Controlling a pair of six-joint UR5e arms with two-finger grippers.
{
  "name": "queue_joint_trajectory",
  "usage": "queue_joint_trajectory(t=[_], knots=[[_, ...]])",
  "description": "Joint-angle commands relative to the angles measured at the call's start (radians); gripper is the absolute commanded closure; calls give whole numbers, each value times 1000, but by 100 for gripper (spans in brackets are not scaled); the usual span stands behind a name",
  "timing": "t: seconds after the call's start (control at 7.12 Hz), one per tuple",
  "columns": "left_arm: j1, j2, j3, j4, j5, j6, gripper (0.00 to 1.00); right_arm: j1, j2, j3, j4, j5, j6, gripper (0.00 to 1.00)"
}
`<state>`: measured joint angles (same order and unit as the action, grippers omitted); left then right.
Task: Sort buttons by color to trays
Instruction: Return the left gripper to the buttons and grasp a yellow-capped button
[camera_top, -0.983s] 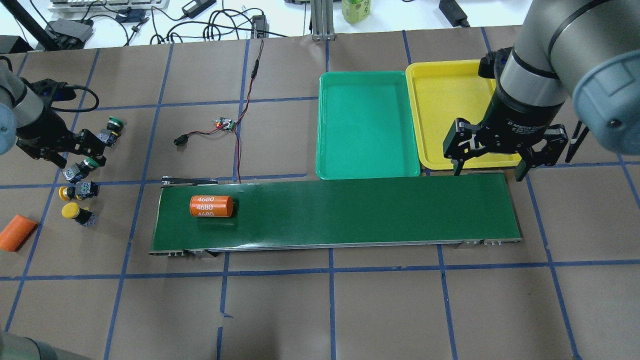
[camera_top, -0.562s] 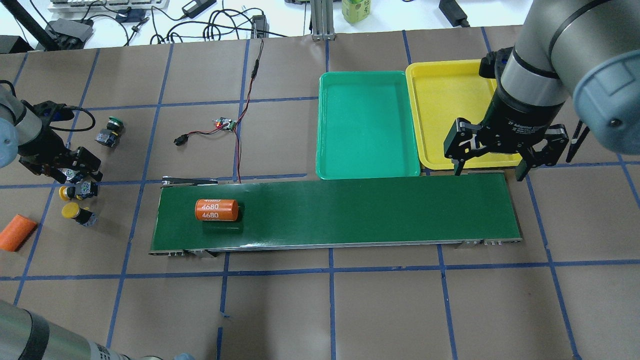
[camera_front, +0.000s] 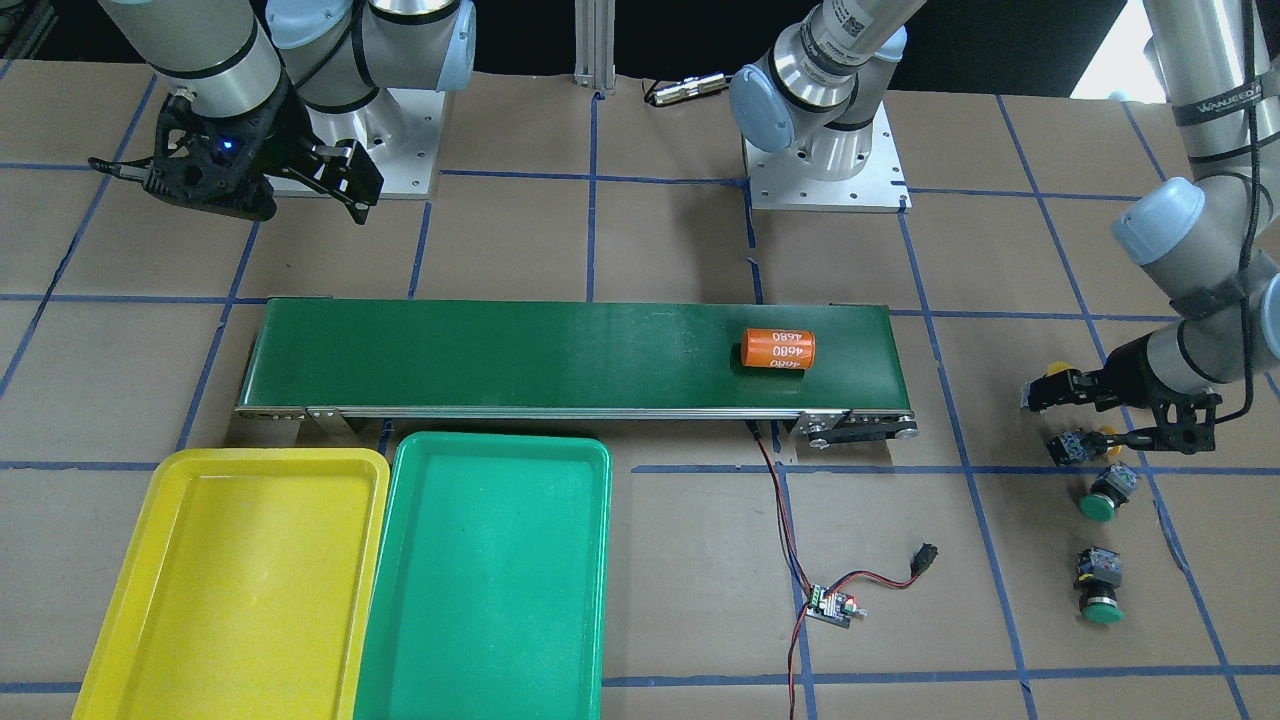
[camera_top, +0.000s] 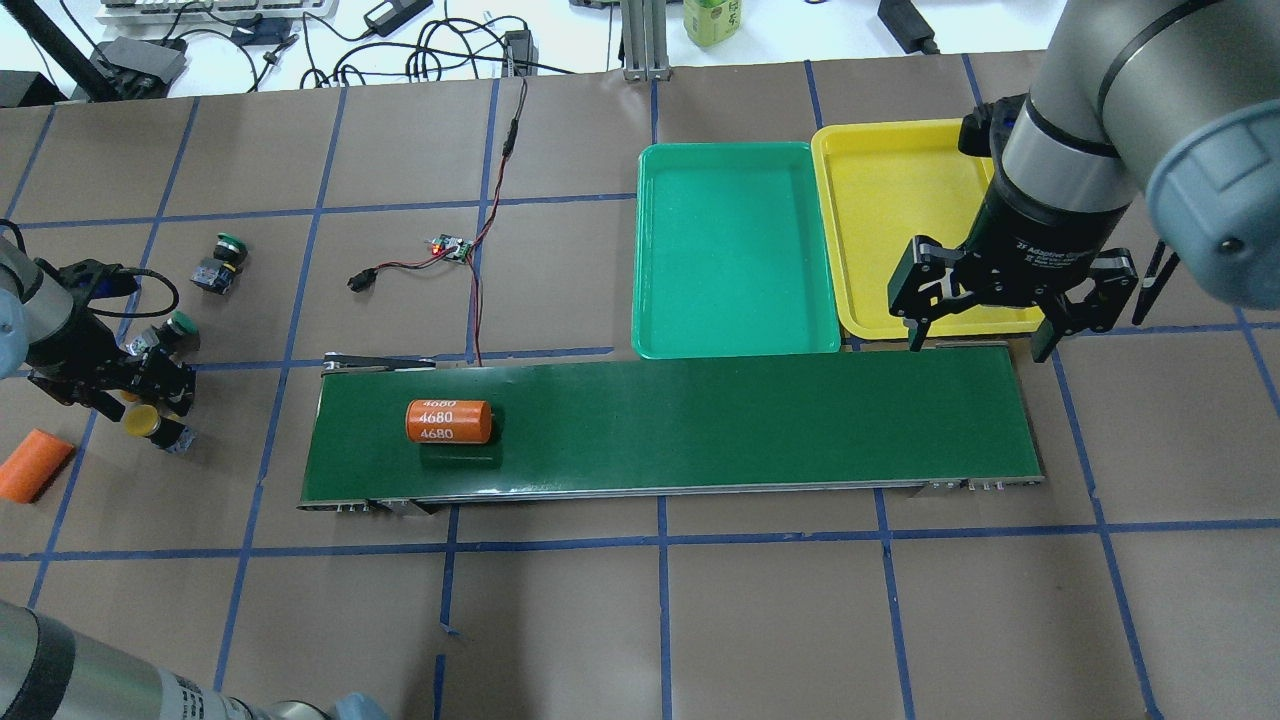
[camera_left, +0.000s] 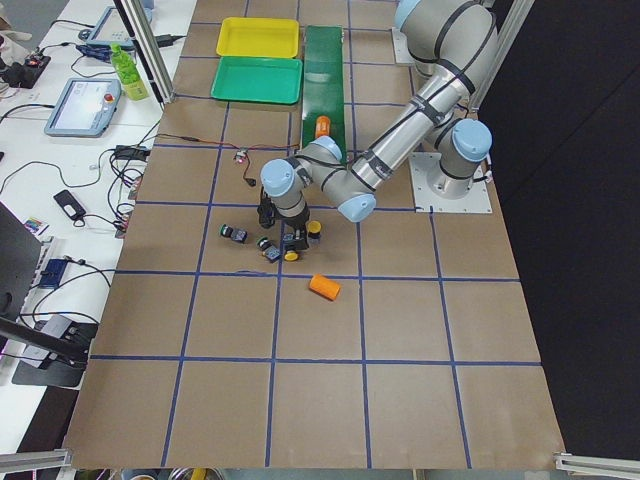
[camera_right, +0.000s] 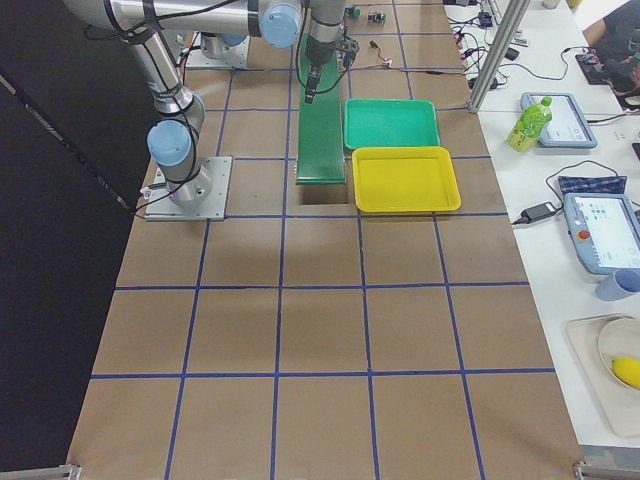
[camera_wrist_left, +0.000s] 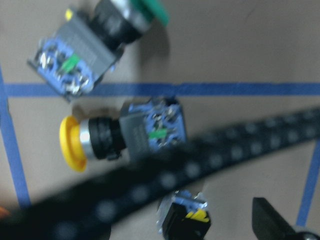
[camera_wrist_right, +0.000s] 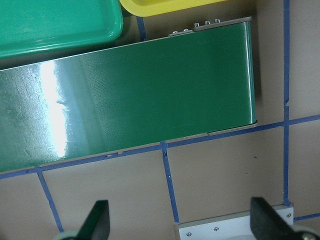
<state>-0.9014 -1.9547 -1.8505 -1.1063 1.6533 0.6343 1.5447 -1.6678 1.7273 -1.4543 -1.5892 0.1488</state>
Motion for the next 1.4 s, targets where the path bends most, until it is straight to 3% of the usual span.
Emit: queue_joint_trajectory(t=[0.0,0.14,0.56,0.84,1.26], knots=[[4,8,-16,0,-1,7,39,2,0,0,0,0,0,0],[4,11,-27,0,2,16,55,0,0,0,0,0,0,0],[-13,72,-26,-61,2,51,83,2,0,2,0,0,0,0],[-57,155,-9,-148,-9,33,85,2,-1,2,-1,0,0,0],[-374,287,-24,-168,-39,-308,85,2,-9,-6,-3,2,5,0]])
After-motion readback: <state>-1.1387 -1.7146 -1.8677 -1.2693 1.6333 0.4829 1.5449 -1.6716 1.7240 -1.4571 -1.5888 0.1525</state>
